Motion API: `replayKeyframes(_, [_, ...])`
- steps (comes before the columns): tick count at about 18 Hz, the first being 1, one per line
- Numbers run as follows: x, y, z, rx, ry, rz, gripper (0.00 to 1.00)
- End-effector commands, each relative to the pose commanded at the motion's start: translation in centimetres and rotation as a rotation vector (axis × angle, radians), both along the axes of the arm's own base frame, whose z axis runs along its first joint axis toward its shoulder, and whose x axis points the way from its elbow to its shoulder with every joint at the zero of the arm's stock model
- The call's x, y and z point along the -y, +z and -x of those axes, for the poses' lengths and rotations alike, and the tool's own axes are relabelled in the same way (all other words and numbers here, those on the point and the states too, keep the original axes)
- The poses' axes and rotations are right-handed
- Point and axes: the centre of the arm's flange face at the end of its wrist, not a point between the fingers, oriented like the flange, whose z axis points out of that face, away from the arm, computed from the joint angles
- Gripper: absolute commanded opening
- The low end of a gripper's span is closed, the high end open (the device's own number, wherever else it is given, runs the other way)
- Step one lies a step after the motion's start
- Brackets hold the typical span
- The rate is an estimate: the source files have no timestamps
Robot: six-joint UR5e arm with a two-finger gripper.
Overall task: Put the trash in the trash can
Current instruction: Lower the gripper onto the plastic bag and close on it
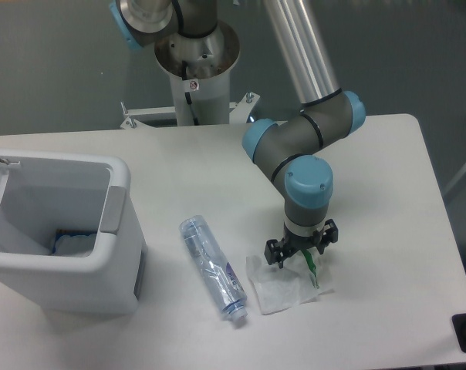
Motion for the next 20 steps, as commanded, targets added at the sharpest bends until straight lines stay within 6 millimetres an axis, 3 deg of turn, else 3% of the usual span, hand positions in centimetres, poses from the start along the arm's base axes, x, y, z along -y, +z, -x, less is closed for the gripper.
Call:
replayKeyframes(4, [0.0,-0.4,0.0,0.001,-0.003,0.007,0.99])
replayKeyframes(7, [-0.1,-0.4,-0.1,0.001,-0.004,0.007,0.84])
replayKeyframes(9, [-0.1,-0.3,-0.1,0.000,-0.003,0.006,0.66])
replayKeyframes(20, [-0.2,0.7,-0.1,-0.011,-0.015,-0.008,0.37])
